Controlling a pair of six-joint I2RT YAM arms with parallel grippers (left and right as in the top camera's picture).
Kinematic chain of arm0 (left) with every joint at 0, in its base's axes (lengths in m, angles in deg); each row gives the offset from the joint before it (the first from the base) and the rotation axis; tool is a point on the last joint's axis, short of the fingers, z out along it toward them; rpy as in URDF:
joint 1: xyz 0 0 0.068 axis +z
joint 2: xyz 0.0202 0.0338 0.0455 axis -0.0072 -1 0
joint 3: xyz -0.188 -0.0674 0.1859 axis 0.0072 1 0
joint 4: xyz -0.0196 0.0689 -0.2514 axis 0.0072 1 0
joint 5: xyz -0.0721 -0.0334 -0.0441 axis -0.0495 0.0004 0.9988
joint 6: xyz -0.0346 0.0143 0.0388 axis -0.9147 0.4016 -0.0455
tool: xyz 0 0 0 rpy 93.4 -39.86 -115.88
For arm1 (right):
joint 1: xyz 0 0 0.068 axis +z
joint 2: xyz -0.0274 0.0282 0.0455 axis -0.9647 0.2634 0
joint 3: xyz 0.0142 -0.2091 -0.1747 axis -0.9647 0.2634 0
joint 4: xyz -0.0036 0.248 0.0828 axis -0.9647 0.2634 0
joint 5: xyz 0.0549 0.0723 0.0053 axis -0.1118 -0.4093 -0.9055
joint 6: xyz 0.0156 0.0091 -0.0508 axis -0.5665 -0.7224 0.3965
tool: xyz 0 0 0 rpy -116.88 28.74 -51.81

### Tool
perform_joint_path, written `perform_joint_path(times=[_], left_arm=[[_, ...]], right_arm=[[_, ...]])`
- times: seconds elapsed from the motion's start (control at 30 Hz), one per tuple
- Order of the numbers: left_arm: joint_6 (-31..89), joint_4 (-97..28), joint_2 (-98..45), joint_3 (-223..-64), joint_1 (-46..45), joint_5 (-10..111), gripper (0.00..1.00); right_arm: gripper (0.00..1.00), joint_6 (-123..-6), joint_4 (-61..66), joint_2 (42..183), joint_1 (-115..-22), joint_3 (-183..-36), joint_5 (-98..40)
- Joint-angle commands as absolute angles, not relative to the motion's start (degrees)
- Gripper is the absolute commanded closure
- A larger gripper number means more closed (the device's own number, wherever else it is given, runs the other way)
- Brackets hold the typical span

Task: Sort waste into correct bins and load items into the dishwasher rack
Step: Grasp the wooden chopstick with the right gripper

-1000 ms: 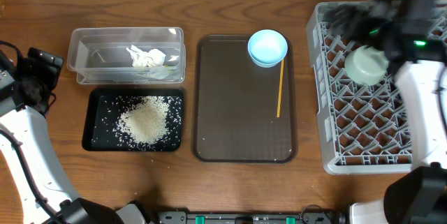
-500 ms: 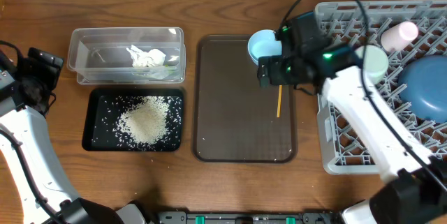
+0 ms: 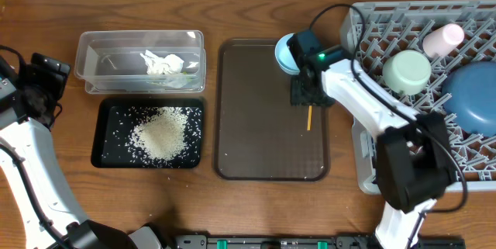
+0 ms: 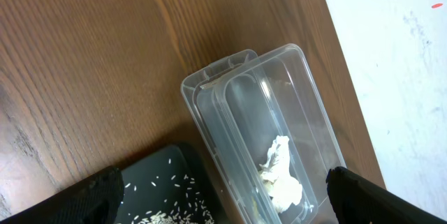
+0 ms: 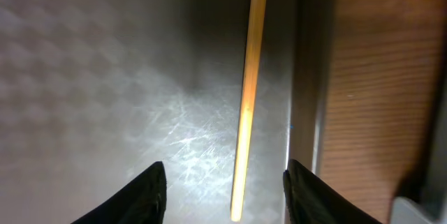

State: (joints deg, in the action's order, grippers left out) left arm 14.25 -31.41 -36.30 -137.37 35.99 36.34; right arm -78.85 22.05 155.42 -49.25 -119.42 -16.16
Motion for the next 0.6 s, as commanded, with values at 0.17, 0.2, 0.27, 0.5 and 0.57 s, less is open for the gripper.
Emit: perform_joint_path(times=[0.17, 0.2, 0.27, 0.5, 0.57], left_arm=[[14.18, -31.34, -36.47, -137.28, 36.14, 35.60, 0.05], [14.18, -31.34, -36.47, -137.28, 36.14, 35.60, 0.05], [14.18, -31.34, -36.47, -137.28, 36.14, 35.60, 0.05], [14.18, -31.34, -36.47, -137.28, 36.14, 35.60, 0.05], [14.18, -31.34, -36.47, -137.28, 36.14, 35.60, 0.05]], right_arm=[[0.52, -80.20, 20.94, 161.10, -48.79, -119.01, -16.42], [0.52, -80.20, 20.35, 161.78, -48.86, -118.99, -16.44], [0.51, -80.18, 19.38, 162.85, -49.06, -118.99, -16.44], [0.58, -80.18, 17.85, 163.44, -50.32, -118.72, -17.03], [0.64, -80.14, 18.01, 163.44, -50.54, -118.72, -17.06]])
